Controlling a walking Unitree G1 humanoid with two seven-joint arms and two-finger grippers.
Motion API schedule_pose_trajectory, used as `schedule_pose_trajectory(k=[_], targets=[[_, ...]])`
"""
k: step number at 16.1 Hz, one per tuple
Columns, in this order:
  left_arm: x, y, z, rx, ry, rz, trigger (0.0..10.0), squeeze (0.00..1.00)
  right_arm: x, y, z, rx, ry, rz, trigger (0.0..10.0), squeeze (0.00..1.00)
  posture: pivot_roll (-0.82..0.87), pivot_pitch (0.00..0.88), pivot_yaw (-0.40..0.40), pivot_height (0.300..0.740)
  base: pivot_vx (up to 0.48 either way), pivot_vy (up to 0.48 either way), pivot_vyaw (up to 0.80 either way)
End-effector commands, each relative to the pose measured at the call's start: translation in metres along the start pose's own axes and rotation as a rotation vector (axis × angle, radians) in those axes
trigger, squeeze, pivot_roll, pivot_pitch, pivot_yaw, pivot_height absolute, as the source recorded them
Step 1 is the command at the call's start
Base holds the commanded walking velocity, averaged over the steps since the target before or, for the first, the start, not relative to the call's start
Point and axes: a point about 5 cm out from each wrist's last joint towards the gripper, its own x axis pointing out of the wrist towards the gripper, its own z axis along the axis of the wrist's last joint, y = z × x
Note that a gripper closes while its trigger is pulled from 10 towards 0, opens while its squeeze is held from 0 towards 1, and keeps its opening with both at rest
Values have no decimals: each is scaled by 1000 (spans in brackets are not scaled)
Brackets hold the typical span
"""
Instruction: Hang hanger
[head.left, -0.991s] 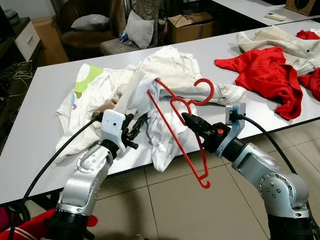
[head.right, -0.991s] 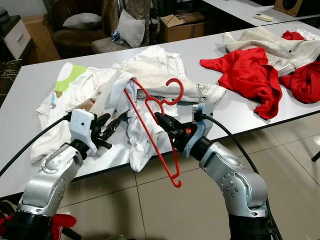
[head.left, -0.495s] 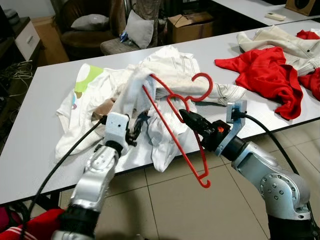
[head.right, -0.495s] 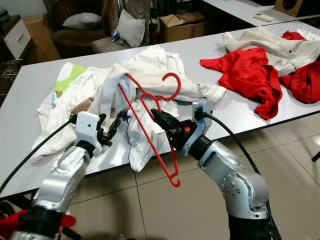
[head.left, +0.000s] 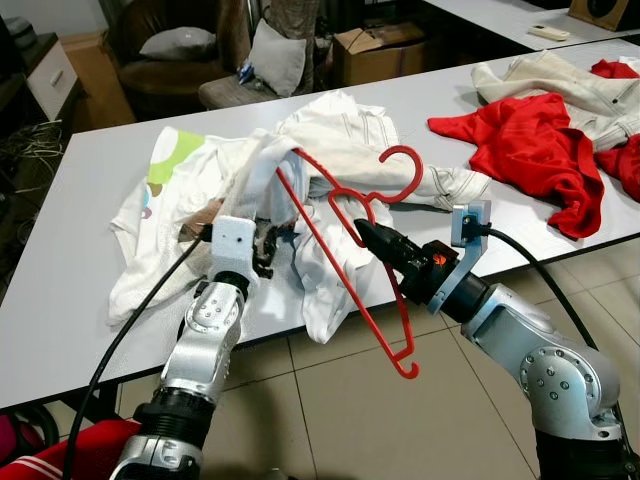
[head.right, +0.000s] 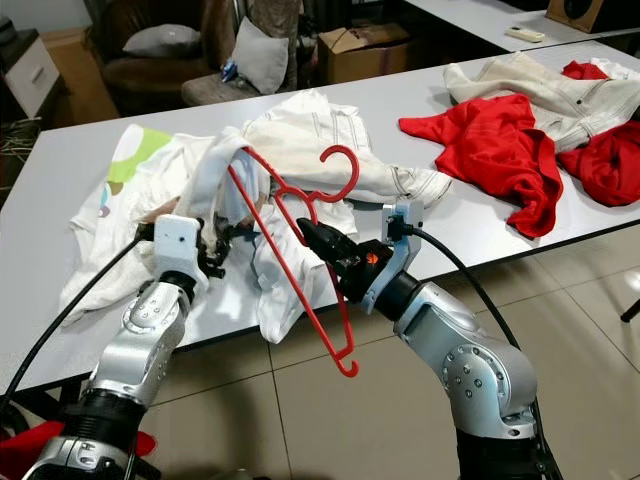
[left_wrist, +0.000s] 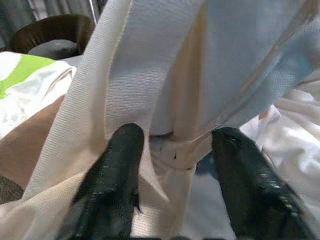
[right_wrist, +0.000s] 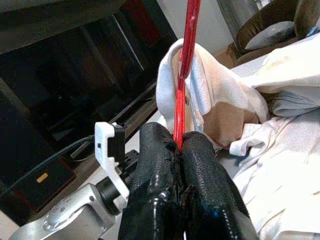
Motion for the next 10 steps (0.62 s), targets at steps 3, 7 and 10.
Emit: schedule_pose_trajectory(k=[3, 7, 10], targets=[[2, 6, 0, 12, -2, 32, 0, 0, 0, 8, 6, -12, -26, 30, 10000, 0, -146, 0, 89, 740, 0, 0, 0], [2, 11, -2, -23, -14, 55, 0, 0, 1, 8, 6, -7, -28, 30, 10000, 0, -145, 0, 89, 740, 0, 0, 0], [1, 12, -2, -29, -23, 52, 0, 0, 1, 7, 6, -6, -28, 27, 10000, 0, -144, 0, 89, 740, 0, 0, 0]])
